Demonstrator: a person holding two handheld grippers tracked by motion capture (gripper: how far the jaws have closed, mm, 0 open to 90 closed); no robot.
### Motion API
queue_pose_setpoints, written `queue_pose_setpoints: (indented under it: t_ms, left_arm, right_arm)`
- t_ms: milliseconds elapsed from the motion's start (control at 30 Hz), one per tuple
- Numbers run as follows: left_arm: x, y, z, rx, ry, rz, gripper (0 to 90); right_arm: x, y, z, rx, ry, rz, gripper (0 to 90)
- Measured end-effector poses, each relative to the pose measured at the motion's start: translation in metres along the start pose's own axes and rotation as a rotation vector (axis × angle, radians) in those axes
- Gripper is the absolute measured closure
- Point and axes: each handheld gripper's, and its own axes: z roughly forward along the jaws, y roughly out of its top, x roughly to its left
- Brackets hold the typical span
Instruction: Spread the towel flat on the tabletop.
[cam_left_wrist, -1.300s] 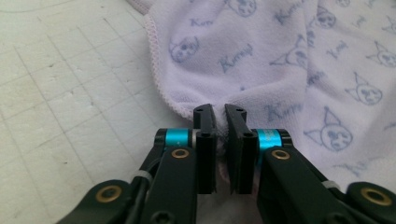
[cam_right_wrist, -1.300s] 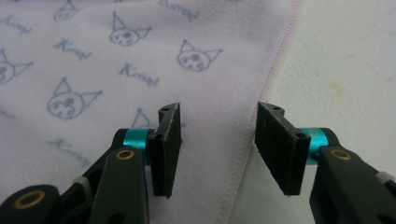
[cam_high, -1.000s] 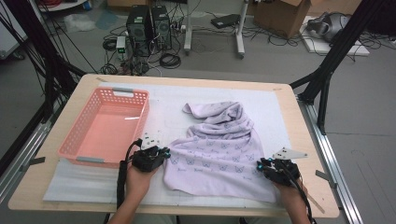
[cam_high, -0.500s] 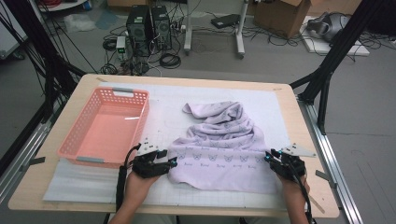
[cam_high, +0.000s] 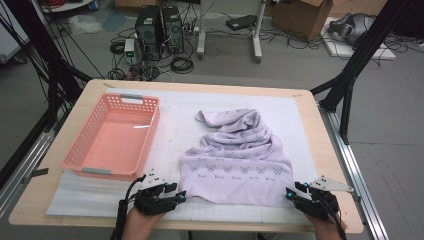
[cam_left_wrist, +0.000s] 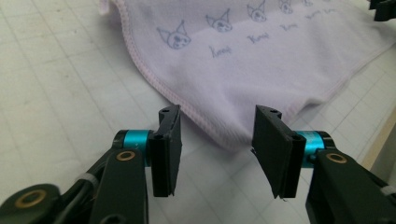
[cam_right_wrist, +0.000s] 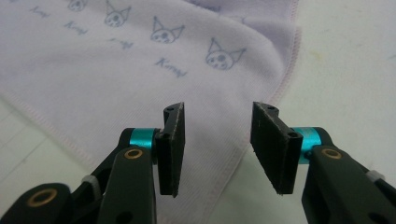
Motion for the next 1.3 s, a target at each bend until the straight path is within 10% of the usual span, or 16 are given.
queue_pose_setpoints:
  t_ms: [233, 300, 367, 800, 900, 1000, 1100, 1300]
  left_arm:
    - [-0.021, -0.001, 0.015, 0.002, 0.151, 0.123, 74.8]
    - [-0.020, -0.002, 0.014, -0.001, 0.135, 0.112, 82.9]
    - [-0.021, -0.005, 0.007, 0.009, 0.120, 0.100, 83.5]
    - [-0.032, -0.038, -0.044, 0.045, -0.039, 0.099, 82.9]
    - [-0.035, -0.041, -0.047, 0.041, -0.077, 0.107, 78.9]
    - [-0.032, -0.038, -0.049, -0.021, -0.053, 0.095, 44.7]
    - [-0.020, -0.025, -0.046, -0.109, -0.013, 0.054, 42.1]
    - [-0.008, -0.011, -0.018, -0.063, 0.018, 0.030, 46.0]
  right_arm:
    - [0.012, -0.010, -0.002, 0.024, -0.041, -0.021, 57.3]
    - [0.013, -0.011, -0.003, 0.026, -0.041, -0.011, 61.9]
    - [0.014, -0.015, -0.009, 0.030, 0.004, -0.020, 85.3]
    - [0.025, -0.025, -0.048, 0.082, 0.096, -0.067, 87.1]
    - [0.029, -0.031, -0.052, 0.112, 0.095, -0.081, 85.8]
    - [0.029, -0.031, -0.055, 0.103, 0.077, -0.066, 69.3]
    - [0.028, -0.027, -0.057, 0.050, 0.065, -0.047, 63.4]
    - [0.023, -0.018, -0.040, 0.033, 0.007, -0.026, 62.1]
